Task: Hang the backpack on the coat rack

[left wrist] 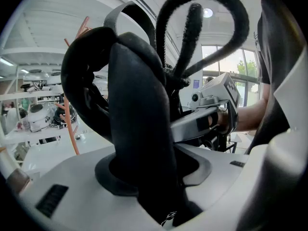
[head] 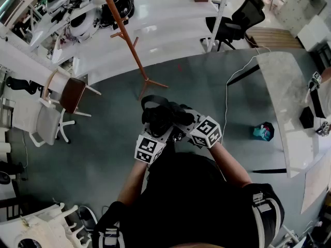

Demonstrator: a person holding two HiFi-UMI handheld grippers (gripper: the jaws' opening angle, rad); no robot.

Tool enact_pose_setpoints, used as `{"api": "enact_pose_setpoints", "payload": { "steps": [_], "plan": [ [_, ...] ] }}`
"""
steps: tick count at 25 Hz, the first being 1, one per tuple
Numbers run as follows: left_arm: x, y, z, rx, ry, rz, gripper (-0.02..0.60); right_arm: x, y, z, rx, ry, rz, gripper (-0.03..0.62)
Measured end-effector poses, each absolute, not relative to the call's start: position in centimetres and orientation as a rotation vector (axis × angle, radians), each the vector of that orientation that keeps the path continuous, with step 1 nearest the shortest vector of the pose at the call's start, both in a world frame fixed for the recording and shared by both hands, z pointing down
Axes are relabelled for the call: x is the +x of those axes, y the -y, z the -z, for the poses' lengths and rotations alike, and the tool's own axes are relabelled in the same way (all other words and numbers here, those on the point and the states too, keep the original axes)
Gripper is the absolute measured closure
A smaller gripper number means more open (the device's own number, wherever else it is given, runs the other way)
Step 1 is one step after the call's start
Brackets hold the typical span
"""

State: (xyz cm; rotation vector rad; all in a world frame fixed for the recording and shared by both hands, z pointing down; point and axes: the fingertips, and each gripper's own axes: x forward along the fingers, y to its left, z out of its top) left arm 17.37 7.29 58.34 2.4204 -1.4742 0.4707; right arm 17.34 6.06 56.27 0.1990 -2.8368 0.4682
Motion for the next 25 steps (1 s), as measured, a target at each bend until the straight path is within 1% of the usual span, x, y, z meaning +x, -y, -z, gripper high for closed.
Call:
{"api": "enact_pose_setpoints", "payload": {
  "steps": [4,9,19,25],
  "plan": [
    [21.5,-10.3,-57.6,2.42,1.547,-0.454,0.37,21.6,-9.2,-55.8,0.172,2.851,-0.438,0.48],
    [25.2,-13.9,-58.1,2.377,1.598,-0.439,0.37,25.2,-12.8,-56.1,0.126,2.841,-0.434,0.48],
    [28.3,-18.4,-59.1,2.311,1.617,-0.466,0.37,28.3,-17.3,-57.1,0.048,2.813,-0.445,0.48],
    [28.7,-19.1,-59.1,2.278,1.65,-0.48,0.37,28.5,-18.0,-57.4,0.004,2.811,-0.44,0.48]
  ]
}}
